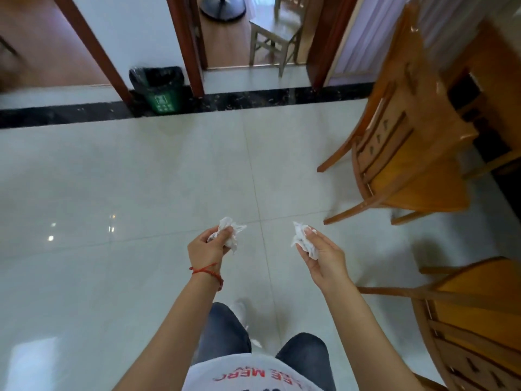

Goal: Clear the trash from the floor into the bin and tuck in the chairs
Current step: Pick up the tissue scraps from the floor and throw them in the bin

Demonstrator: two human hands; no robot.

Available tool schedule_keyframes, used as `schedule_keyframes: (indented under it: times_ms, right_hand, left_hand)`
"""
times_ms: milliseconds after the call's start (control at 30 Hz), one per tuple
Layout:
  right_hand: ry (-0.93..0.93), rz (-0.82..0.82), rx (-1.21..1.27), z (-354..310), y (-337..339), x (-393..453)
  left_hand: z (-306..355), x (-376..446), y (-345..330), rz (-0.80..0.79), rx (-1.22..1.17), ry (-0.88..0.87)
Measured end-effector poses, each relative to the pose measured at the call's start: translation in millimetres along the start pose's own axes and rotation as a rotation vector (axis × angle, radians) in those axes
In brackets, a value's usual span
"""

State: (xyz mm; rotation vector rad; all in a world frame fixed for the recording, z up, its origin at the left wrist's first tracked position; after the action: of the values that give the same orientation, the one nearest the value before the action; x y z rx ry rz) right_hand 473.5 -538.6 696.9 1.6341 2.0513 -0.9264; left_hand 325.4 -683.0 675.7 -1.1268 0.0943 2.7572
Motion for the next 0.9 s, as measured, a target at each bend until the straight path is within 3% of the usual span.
schedule_keyframes:
  times_ms: [433, 900]
  right_hand:
    - [-0.083, -0.218, -0.119, 16.8, -134.9, -17.6]
    - [-0.1, -0.381, -0.204, -5.1, -301.4, 78.8]
  left_hand:
    - [86.6, 36.1, 70.7, 0.084, -0.134, -0.075]
    - [200.6, 147.3, 39.6, 0.217, -0.159, -0.121]
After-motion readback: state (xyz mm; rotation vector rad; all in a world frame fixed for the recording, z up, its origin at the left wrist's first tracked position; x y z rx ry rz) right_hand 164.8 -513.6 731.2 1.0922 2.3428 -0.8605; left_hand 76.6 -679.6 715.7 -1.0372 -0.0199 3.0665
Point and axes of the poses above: each hand's wrist, its own x-axis towards the middle knuckle, its own y-axis out of the back of the hand, z = x × y, the point moved 2 cm from there along x, towards the middle knuckle, and after that the axes turned 9 degrees about y, right-handed, at the moved point
